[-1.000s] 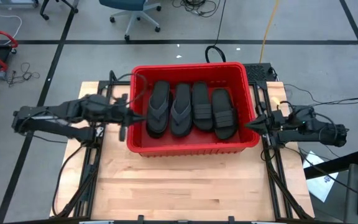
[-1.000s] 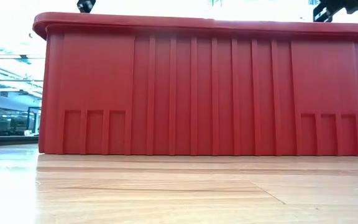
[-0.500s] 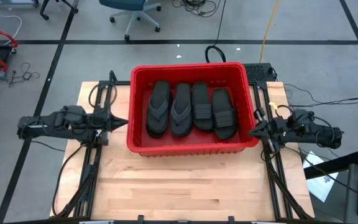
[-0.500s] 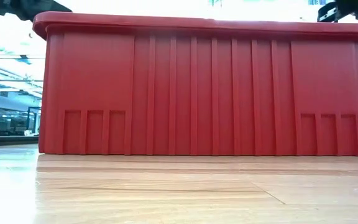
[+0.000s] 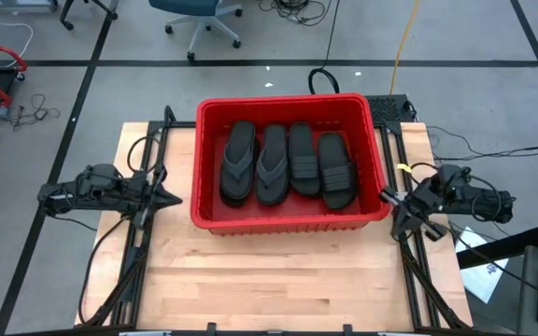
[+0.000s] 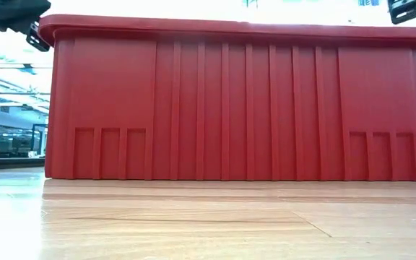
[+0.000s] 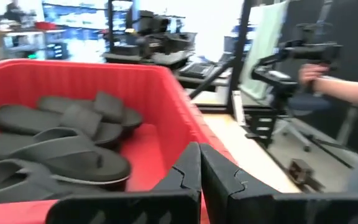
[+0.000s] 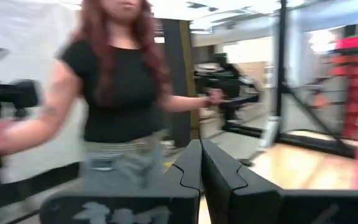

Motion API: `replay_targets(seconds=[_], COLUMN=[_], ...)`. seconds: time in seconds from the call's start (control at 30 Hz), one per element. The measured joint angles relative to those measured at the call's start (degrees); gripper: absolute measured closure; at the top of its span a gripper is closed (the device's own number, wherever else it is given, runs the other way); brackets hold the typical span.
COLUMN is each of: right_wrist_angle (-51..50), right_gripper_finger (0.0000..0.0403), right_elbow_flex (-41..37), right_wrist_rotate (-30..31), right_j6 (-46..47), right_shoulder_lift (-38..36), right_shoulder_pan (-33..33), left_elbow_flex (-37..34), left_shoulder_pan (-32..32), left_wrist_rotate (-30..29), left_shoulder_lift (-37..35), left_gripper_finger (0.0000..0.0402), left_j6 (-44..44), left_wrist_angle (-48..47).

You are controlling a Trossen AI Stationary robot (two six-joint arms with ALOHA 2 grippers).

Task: Pick and place slides into bin
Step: Return to Home Position

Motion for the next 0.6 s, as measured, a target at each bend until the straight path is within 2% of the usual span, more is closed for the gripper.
replay_targets(seconds=[0.1, 0.2, 0.3, 0.33, 0.43, 0.6], right_wrist_angle=[2.66, 5.43, 5.47, 5.59, 4.68, 1.26], right_gripper_finger=[0.0403, 0.0403, 0.0403, 0.0403, 0.0403, 0.0403], right_elbow_flex=[0.0, 0.07, 0.07, 0.07, 0.07, -0.95], right_wrist_rotate=[-7.41, -16.11, -27.46, -29.22, -30.48, -30.87], right_j6=[3.02, 3.1, 2.18, 1.89, 1.58, -4.49], right_shoulder_lift=[0.0, -0.06, -0.02, -0.06, -0.02, -0.04], right_shoulder_pan=[0.0, 0.0, 0.0, 0.02, 0.0, 0.0], left_elbow_flex=[-0.19, -0.22, -0.22, -0.22, -0.22, -0.22], left_shoulder_pan=[0.0, 0.0, 0.0, 0.0, 0.0, 0.0], left_wrist_rotate=[4.23, 9.97, 15.57, 17.46, 21.11, 21.24], left_shoulder_lift=[-0.36, -0.35, -0.33, -0.33, -0.33, -0.33], left_gripper_finger=[0.0401, 0.0401, 0.0401, 0.0401, 0.0401, 0.0401], left_j6=[0.14, 0.87, 2.45, 3.34, 5.96, 7.44], left_wrist_angle=[0.4, 0.4, 0.76, 0.99, 0.93, 0.91])
